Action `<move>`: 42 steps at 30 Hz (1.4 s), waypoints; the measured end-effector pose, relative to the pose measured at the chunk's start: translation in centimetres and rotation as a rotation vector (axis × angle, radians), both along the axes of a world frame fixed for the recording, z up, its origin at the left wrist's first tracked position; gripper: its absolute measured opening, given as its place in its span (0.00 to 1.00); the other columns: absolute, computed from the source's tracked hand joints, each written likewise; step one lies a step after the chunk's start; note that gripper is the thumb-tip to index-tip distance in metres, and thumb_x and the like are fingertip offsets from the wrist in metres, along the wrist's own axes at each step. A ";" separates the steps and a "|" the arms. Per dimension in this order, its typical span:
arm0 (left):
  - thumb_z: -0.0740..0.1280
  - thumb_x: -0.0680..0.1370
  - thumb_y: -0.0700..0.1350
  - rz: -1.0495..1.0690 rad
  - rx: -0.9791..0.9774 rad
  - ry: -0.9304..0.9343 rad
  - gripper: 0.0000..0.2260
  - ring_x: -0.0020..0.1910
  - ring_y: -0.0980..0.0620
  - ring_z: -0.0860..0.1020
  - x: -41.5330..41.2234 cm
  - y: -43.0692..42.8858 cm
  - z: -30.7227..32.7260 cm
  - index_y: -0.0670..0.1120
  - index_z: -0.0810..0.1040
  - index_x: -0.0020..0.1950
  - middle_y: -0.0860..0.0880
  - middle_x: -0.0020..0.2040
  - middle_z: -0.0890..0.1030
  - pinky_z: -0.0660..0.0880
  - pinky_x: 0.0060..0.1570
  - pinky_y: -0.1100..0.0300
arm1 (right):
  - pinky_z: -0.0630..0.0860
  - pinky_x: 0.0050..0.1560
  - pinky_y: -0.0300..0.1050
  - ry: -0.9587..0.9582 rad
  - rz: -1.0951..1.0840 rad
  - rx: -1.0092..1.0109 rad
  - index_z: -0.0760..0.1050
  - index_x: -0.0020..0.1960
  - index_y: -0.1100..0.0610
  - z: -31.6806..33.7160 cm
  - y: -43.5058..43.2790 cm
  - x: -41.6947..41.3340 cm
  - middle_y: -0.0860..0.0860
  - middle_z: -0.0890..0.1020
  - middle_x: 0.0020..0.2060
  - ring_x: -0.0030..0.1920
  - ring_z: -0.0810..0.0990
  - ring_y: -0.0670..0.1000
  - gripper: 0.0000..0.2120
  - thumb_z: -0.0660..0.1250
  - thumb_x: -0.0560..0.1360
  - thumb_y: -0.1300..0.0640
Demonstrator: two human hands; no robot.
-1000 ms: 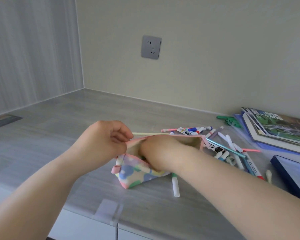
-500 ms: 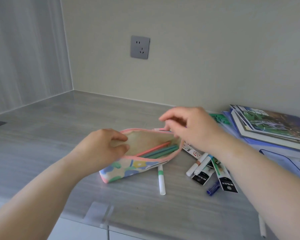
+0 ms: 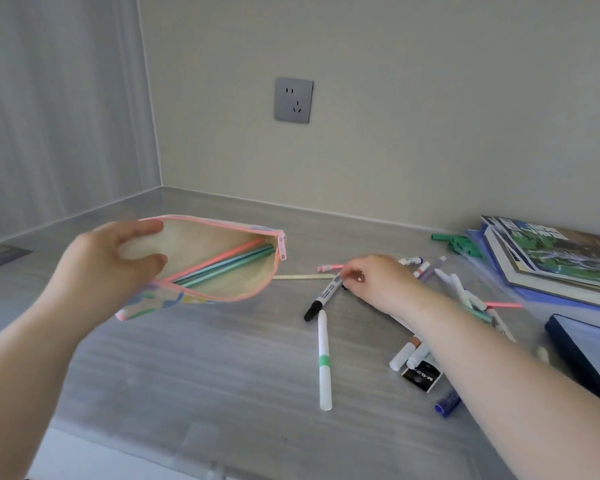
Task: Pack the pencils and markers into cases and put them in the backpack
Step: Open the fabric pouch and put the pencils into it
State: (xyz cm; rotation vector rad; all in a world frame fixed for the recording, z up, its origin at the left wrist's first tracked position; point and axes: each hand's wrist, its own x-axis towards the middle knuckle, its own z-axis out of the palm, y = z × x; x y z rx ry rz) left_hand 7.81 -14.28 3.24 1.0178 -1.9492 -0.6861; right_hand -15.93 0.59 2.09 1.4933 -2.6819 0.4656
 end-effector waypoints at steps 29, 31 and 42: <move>0.64 0.72 0.40 0.125 0.142 0.202 0.15 0.45 0.45 0.72 -4.7 -2.7 -1.6 0.48 0.77 0.58 0.44 0.54 0.77 0.66 0.47 0.59 | 0.73 0.47 0.48 0.255 -0.071 -0.306 0.76 0.51 0.61 1.0 -5.8 -3.8 0.57 0.79 0.54 0.52 0.78 0.60 0.12 0.55 0.74 0.64; 0.63 0.73 0.39 0.093 0.090 0.167 0.14 0.50 0.42 0.75 -6.1 -1.8 -1.9 0.47 0.77 0.58 0.42 0.59 0.78 0.65 0.46 0.59 | 0.72 0.49 0.47 0.202 -0.155 -0.173 0.77 0.53 0.59 1.3 -4.3 -5.9 0.57 0.77 0.54 0.54 0.77 0.59 0.12 0.57 0.75 0.60; 0.56 0.64 0.48 0.044 -0.016 0.120 0.24 0.59 0.40 0.73 -6.8 0.0 -4.0 0.48 0.78 0.57 0.43 0.61 0.78 0.69 0.56 0.51 | 0.67 0.44 0.41 0.079 -0.105 0.319 0.77 0.54 0.52 -0.8 -6.8 -7.0 0.53 0.80 0.54 0.54 0.78 0.55 0.11 0.60 0.74 0.57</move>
